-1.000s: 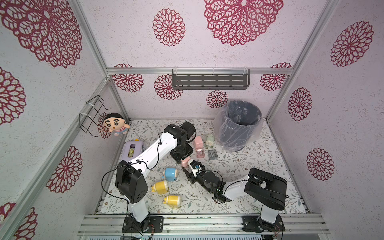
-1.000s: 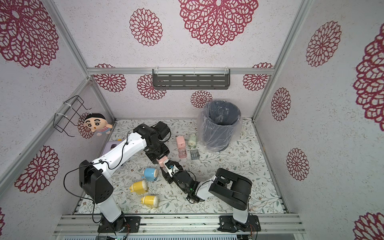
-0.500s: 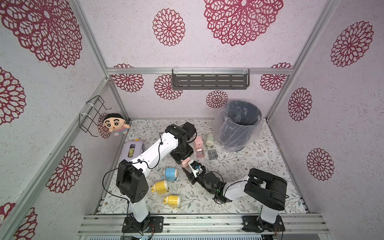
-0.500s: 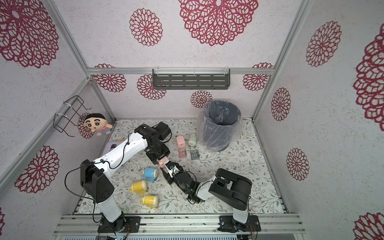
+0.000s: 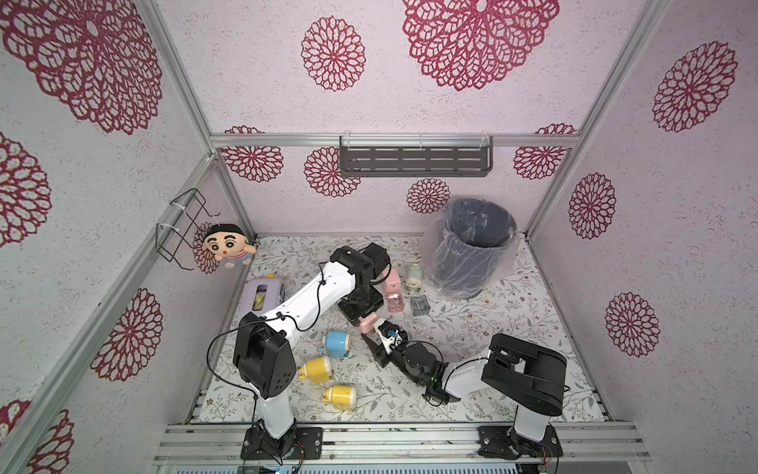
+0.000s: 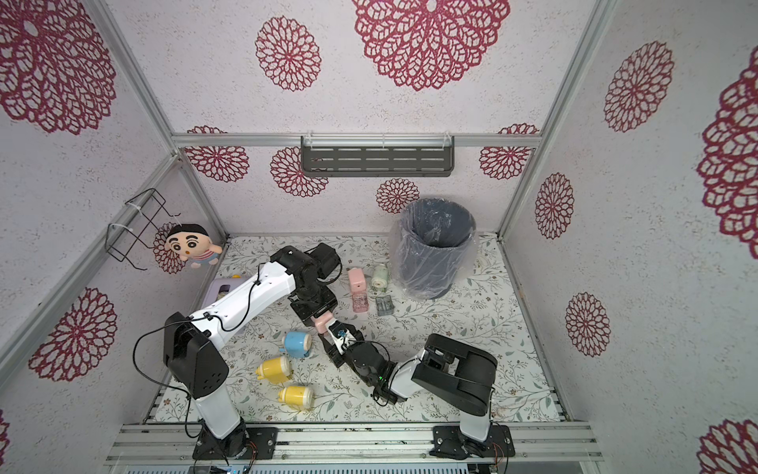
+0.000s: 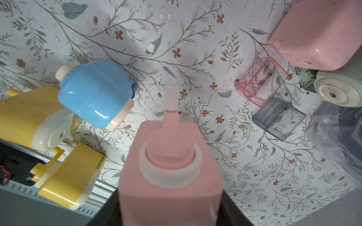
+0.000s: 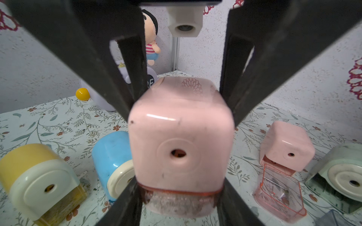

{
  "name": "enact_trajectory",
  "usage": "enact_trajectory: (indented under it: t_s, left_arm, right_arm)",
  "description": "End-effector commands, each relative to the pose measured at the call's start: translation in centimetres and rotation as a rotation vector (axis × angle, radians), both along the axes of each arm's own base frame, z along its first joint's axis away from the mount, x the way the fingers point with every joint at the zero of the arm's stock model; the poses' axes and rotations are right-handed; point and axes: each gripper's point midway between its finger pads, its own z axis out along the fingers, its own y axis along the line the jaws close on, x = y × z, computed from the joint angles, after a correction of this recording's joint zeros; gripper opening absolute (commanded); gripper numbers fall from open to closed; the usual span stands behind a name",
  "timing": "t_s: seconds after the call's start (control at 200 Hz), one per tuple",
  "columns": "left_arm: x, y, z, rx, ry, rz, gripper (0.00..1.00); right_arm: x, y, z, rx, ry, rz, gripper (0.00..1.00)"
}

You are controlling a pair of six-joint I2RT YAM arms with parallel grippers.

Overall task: Take out the pencil sharpener tray and clean the shavings
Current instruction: Open the container of the pencil sharpener.

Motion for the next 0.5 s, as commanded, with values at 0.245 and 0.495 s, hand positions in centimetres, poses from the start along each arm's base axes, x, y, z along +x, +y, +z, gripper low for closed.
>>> enact_trajectory:
  t_s: [0.245,0.495]
  left_arm:
    - [1.52,1.40,0.50,0.075,-0.067,0.009,0.25]
    - [1.40,0.89,0.37,0.056,-0.061,0.001,0.25]
  right_arm:
    - [-0.26,-0.77,2.46,0.066,-0.019,-0.030,0.53]
    - [0.13,-0.61,1.99,0.061,-0.005,-0.049,0.64]
